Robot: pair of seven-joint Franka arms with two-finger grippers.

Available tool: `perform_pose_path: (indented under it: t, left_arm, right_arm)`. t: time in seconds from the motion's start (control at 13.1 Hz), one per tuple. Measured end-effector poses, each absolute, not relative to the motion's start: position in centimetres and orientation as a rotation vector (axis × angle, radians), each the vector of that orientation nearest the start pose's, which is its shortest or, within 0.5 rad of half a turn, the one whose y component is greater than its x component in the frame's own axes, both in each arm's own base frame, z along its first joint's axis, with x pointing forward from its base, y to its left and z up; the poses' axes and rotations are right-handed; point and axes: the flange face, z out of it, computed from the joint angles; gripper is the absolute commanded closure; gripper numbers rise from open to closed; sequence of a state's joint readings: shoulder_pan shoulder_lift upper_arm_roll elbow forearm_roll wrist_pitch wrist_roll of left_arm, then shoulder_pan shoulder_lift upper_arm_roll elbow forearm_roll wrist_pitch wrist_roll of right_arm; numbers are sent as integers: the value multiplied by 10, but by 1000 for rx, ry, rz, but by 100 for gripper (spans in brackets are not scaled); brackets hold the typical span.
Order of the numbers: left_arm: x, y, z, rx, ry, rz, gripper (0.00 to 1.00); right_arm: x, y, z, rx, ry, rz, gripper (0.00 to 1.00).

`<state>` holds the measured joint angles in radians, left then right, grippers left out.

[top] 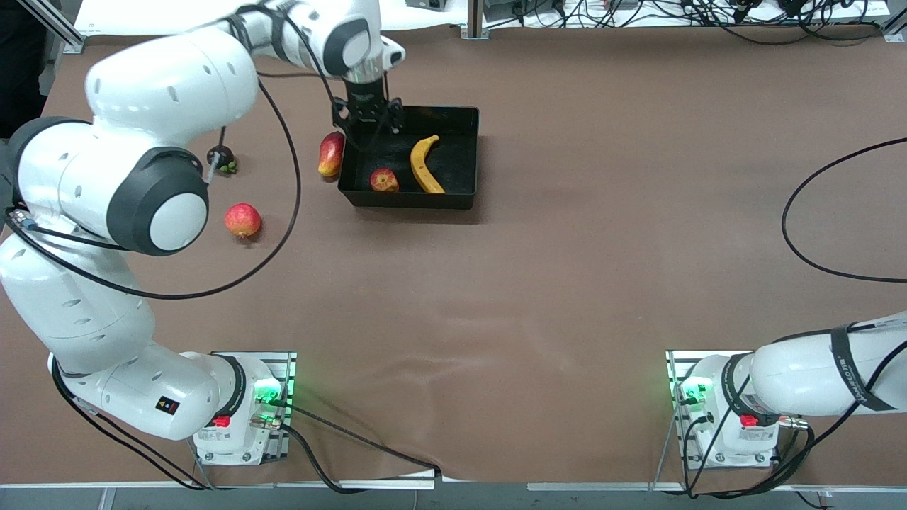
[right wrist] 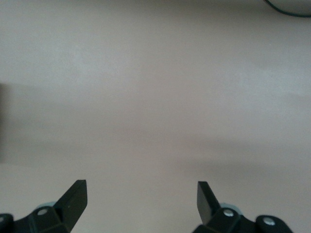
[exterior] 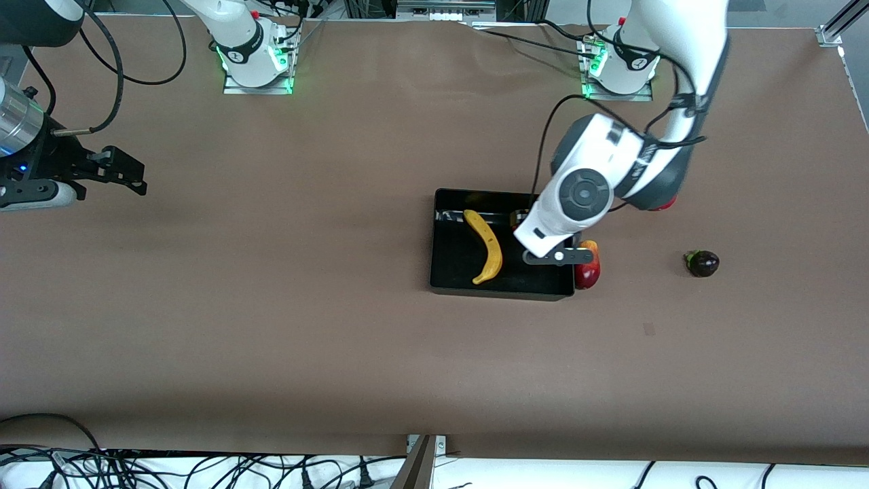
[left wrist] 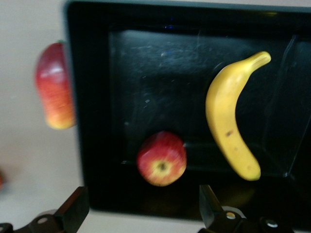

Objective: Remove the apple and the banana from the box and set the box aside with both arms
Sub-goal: 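Grasp the red apple with the left gripper and lift it out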

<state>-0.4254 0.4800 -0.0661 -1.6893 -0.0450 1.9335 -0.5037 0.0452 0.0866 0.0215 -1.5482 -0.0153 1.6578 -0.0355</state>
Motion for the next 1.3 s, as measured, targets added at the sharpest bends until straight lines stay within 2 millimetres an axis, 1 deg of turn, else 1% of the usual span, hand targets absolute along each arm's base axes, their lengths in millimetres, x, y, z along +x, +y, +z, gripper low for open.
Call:
perform_pose_path:
  t: [0.15, 0.38, 0.46, 0.61, 0.69, 0.77, 0.84, 0.92, 1.0, 1.15, 1.23, 1.3]
  left_arm:
    - [557, -299, 268, -3091, -66, 317, 0]
    - [533, -297, 224, -3115, -53, 250, 0]
    - [526, -298, 215, -3114, -46, 249, 0]
    - [515, -305, 205, -3104, -42, 265, 0]
    - [510, -311, 202, -3099, -46, 269, 13]
    - [506, -317, 200, -3096, -44, 272, 41]
    - [504, -321, 198, -3094, -46, 273, 64]
    - [503, -322, 198, -3093, -49, 274, 77]
    - [504, -321, 199, -3094, -52, 271, 85]
    - [507, -318, 201, -3094, -64, 264, 85]
    - [512, -317, 207, -3096, -72, 255, 85]
    - [519, -315, 220, -3094, -84, 253, 84]
  right_arm:
    - [587, 37, 593, -3150, -163, -36, 0]
    - [587, 37, 593, -3150, -163, -36, 0]
    - [587, 37, 593, -3150, -163, -36, 0]
    - [587, 37, 593, -3150, -163, -36, 0]
    - [587, 37, 593, -3150, -163, -36, 0]
    - [587, 37, 593, -3150, -163, -35, 0]
    - [587, 37, 593, -3150, -163, -35, 0]
    - [587, 37, 593, -3150, -163, -35, 0]
    - [587, 37, 593, -3150, -163, -35, 0]
    - [587, 37, 593, -3150, -163, -35, 0]
    - [587, 37, 593, -3150, -163, -35, 0]
    - [587, 37, 593, -3150, -163, -35, 0]
